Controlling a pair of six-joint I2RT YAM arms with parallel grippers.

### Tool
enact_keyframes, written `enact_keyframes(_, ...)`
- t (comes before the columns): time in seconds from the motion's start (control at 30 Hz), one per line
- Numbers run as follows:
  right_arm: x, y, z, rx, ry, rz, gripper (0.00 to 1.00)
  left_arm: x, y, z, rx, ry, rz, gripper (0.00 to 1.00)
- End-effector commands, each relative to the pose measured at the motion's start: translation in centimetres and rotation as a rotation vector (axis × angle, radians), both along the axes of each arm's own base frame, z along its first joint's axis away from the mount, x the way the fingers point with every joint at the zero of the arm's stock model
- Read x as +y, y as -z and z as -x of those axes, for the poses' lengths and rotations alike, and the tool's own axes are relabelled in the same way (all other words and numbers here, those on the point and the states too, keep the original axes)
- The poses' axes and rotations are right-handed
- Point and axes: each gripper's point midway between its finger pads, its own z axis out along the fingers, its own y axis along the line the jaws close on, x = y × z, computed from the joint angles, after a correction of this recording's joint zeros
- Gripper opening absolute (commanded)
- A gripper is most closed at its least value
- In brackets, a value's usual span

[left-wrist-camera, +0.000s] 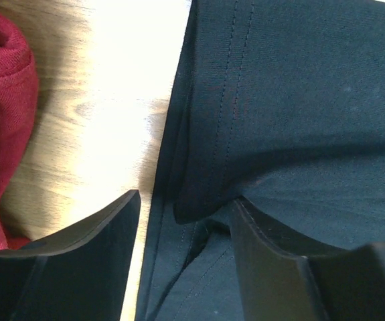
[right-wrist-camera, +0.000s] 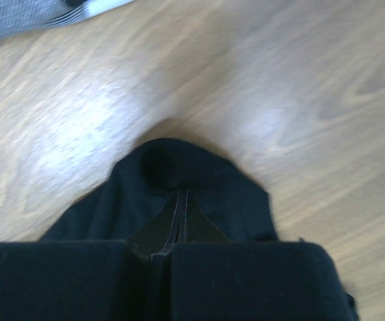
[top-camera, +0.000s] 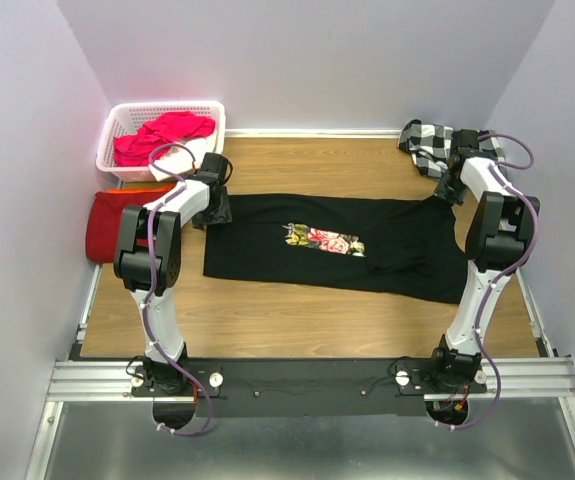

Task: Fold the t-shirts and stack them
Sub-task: Fold the other side of the tshirt into a rectangle

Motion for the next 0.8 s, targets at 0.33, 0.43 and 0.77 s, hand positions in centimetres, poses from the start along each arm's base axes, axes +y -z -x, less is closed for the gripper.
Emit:
enact_keyframes(0.33, -0.7, -3.2, -0.7, -0.086, -0.020, -0.026, 0.19, 1.8, -0.2, 1.2, 0.013, -0.034, -0.037, 0.61)
enact_keyframes(0.43, -0.6, -4.4, -1.0, -0.123, -0.032, -0.025, 0.32, 1.8, -0.3, 1.1, 0.010, -0.033, -0.035, 0.61)
enact_keyframes(0.77, 1.2, -3.8, -1.9, -0.170, -0.113, -0.108, 0.39, 1.7, -0.2, 1.1, 0.011, -0.031, -0.033, 0.61)
